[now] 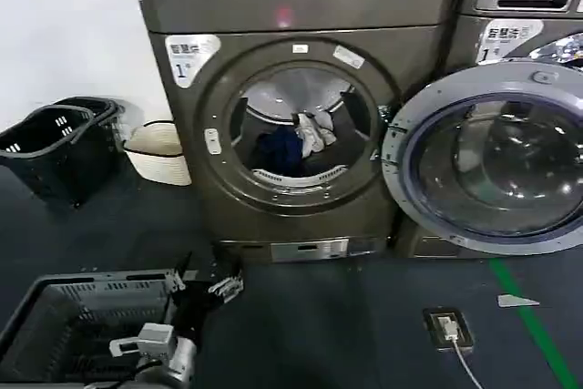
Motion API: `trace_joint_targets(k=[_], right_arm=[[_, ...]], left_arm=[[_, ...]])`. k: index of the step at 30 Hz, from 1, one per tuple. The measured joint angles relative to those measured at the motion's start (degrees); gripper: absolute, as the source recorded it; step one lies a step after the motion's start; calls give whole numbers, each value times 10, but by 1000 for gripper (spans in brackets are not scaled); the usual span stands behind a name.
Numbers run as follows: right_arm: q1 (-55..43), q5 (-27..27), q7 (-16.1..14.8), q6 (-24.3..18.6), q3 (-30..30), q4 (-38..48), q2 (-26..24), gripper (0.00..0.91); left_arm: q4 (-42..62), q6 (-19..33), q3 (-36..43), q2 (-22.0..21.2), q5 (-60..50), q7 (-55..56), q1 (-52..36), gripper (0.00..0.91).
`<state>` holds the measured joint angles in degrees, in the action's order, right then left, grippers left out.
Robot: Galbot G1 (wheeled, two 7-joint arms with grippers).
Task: Grasp the clothes from the dryer.
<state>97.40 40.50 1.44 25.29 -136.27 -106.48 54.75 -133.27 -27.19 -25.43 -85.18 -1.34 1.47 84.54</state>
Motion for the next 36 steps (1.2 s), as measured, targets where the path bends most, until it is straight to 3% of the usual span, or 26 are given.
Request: trace_joint_targets(k=[36], right_arm=[[1,6,-13,-6,0,-10,7,907]], left_arm=[[-9,-2,-1,2,0,-2,6,907]])
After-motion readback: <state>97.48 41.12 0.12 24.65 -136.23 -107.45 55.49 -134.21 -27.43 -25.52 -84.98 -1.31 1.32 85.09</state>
